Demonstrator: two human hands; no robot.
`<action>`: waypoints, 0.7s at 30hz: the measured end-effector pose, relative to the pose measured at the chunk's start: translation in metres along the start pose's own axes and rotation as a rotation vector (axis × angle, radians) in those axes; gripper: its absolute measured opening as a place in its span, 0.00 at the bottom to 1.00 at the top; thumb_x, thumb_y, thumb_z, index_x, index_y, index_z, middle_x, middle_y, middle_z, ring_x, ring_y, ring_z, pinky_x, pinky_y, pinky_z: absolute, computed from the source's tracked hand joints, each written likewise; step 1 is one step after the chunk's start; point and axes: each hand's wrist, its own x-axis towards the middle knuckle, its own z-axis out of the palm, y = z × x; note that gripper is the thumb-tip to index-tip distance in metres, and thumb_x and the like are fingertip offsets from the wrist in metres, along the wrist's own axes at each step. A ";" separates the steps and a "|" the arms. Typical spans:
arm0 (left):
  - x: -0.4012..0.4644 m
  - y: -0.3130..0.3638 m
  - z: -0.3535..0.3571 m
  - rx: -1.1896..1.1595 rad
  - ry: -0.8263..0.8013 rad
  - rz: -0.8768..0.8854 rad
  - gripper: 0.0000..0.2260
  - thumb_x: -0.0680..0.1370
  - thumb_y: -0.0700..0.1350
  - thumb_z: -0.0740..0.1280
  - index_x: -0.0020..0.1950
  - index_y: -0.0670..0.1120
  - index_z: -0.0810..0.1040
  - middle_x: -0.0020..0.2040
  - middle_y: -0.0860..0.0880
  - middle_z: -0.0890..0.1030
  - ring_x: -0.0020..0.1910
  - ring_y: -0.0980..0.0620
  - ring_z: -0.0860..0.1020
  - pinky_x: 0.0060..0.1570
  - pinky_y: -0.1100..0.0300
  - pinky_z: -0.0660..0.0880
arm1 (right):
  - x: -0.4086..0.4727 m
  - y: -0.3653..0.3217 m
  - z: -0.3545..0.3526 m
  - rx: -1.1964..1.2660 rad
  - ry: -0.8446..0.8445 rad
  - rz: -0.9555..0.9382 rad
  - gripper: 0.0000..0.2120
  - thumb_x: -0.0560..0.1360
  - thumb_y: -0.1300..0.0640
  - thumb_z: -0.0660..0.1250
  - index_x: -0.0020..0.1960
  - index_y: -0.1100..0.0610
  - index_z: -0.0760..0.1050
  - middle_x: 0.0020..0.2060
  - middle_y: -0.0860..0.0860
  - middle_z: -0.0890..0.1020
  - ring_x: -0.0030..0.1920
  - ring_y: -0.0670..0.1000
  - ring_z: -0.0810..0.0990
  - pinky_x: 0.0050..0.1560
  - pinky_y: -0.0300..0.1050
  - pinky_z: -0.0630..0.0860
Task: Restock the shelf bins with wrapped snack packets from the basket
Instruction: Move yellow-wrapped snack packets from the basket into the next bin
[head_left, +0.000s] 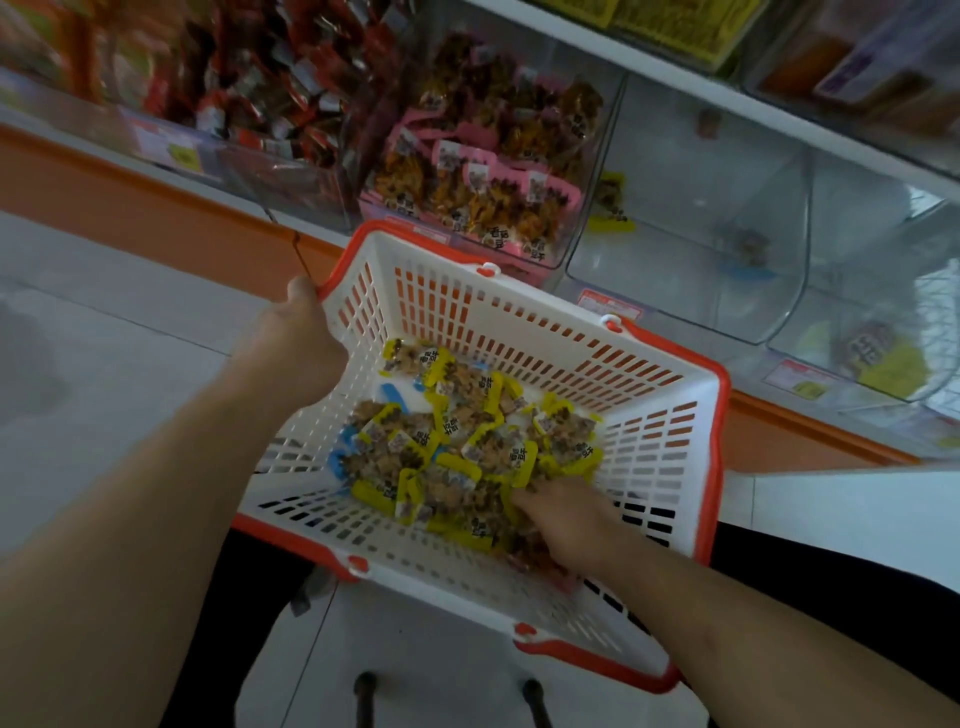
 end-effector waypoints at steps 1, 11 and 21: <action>0.000 0.001 -0.001 -0.008 -0.003 -0.017 0.17 0.80 0.38 0.63 0.69 0.45 0.66 0.47 0.46 0.76 0.38 0.51 0.73 0.41 0.49 0.75 | 0.001 0.001 -0.006 0.017 0.024 -0.003 0.21 0.75 0.69 0.67 0.65 0.55 0.74 0.46 0.55 0.81 0.46 0.58 0.80 0.43 0.52 0.78; -0.007 0.004 -0.003 0.025 -0.031 -0.045 0.19 0.78 0.39 0.64 0.69 0.44 0.65 0.58 0.39 0.75 0.53 0.37 0.77 0.56 0.38 0.79 | -0.003 0.013 -0.019 0.081 0.048 0.073 0.12 0.78 0.69 0.65 0.55 0.54 0.79 0.47 0.52 0.72 0.43 0.56 0.73 0.38 0.48 0.71; -0.008 0.009 -0.003 0.029 0.010 -0.076 0.21 0.77 0.39 0.66 0.69 0.42 0.66 0.61 0.39 0.69 0.58 0.35 0.73 0.59 0.38 0.75 | -0.002 0.024 -0.065 0.842 0.160 0.329 0.07 0.83 0.62 0.67 0.49 0.52 0.78 0.47 0.47 0.85 0.50 0.47 0.83 0.53 0.51 0.82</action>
